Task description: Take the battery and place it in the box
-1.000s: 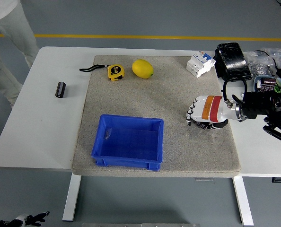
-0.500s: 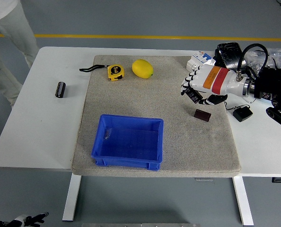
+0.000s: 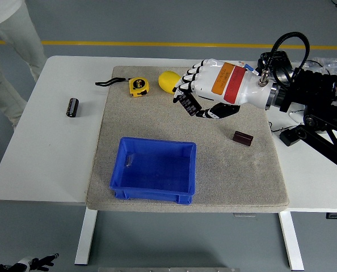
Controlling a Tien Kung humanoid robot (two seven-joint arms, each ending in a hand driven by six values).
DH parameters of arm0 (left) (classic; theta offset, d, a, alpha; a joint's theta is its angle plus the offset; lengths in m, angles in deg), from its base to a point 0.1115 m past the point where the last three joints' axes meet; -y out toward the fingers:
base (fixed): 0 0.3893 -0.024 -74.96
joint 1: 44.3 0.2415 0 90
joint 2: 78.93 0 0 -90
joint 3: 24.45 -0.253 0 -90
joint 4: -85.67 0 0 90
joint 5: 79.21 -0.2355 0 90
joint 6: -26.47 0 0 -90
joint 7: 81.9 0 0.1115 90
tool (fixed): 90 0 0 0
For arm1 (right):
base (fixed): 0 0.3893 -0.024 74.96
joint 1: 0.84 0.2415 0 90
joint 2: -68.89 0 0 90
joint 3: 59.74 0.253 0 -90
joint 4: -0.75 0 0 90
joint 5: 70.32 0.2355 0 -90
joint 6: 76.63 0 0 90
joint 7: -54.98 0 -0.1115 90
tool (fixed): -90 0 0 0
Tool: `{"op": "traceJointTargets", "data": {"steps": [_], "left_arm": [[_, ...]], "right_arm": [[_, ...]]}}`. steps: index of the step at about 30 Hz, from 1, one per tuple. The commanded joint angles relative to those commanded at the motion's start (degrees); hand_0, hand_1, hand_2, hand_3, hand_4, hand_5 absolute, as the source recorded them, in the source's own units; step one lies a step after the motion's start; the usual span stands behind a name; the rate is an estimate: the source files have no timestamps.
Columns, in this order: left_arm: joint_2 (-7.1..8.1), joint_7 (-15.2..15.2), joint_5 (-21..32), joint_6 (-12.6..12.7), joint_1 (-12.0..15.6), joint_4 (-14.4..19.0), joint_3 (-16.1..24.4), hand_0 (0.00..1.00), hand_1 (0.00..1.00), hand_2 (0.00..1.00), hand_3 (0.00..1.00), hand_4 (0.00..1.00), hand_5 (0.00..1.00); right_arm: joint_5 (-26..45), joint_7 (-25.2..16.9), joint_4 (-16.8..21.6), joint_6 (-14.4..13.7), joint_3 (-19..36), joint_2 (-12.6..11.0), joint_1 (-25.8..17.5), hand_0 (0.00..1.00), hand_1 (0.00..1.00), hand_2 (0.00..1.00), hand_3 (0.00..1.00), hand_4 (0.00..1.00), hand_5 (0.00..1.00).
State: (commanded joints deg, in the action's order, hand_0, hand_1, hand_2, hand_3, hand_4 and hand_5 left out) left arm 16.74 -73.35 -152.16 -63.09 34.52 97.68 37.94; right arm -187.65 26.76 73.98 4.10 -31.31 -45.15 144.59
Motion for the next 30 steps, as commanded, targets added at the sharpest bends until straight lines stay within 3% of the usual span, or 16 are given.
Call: {"op": "traceJointTargets", "data": {"steps": [3,4,9,10,15,16,21,22,30], "left_arm": [[0.02,0.0,0.2,0.0,0.0,0.0,-0.1,0.745,0.742,0.795,0.652,0.733,0.646],[0.02,0.0,0.2,0.0,0.0,0.0,-0.1,0.745,0.740,0.795,0.651,0.732,0.645],[0.10,0.2,-0.4,0.0,-0.1,0.1,0.4,0.745,0.740,0.795,0.651,0.732,0.645],[0.10,0.3,-0.4,0.0,-0.1,0.1,0.5,0.744,0.741,0.794,0.651,0.732,0.645],[0.11,0.4,-0.5,0.0,-0.1,0.1,0.4,0.744,0.741,0.794,0.651,0.732,0.645],[0.12,0.4,-0.4,0.0,-0.1,0.1,0.4,0.744,0.741,0.793,0.651,0.730,0.644],[0.15,0.4,-0.5,0.1,-0.1,0.1,0.5,0.744,0.741,0.793,0.651,0.730,0.644],[0.16,0.4,-0.6,0.1,-0.1,0.1,0.6,0.744,0.741,0.793,0.650,0.730,0.645],[0.18,0.4,-1.3,0.1,-0.1,0.1,1.1,0.744,0.739,0.793,0.648,0.730,0.647]], "right_arm": [[0.5,0.6,1.7,0.5,-1.4,1.3,0.1,0.585,0.575,0.644,0.661,0.746,0.014],[0.6,0.6,2.0,0.6,-1.8,1.5,0.2,0.597,0.594,0.684,0.706,0.807,0.049],[-1.1,2.3,3.1,0.0,-7.0,3.4,1.7,0.597,0.594,0.684,0.706,0.807,0.049],[-1.1,2.5,3.1,0.0,-8.1,3.7,2.0,0.621,0.642,0.731,0.841,0.866,0.064],[-0.8,2.7,3.2,1.1,-12.3,5.1,3.4,0.621,0.642,0.731,0.841,0.866,0.064],[-1.6,3.1,3.3,2.0,-12.9,5.3,3.6,0.750,0.771,0.863,0.964,0.906,0.081],[-2.2,4.1,2.9,4.4,-14.0,5.7,4.2,0.750,0.771,0.863,0.964,0.906,0.081],[-1.9,4.3,2.6,4.6,-14.1,5.7,4.4,0.850,0.851,0.946,0.998,0.926,0.105],[-1.6,5.0,1.0,5.9,-12.7,5.2,5.8,0.867,0.862,0.952,0.998,0.928,0.104]]}}
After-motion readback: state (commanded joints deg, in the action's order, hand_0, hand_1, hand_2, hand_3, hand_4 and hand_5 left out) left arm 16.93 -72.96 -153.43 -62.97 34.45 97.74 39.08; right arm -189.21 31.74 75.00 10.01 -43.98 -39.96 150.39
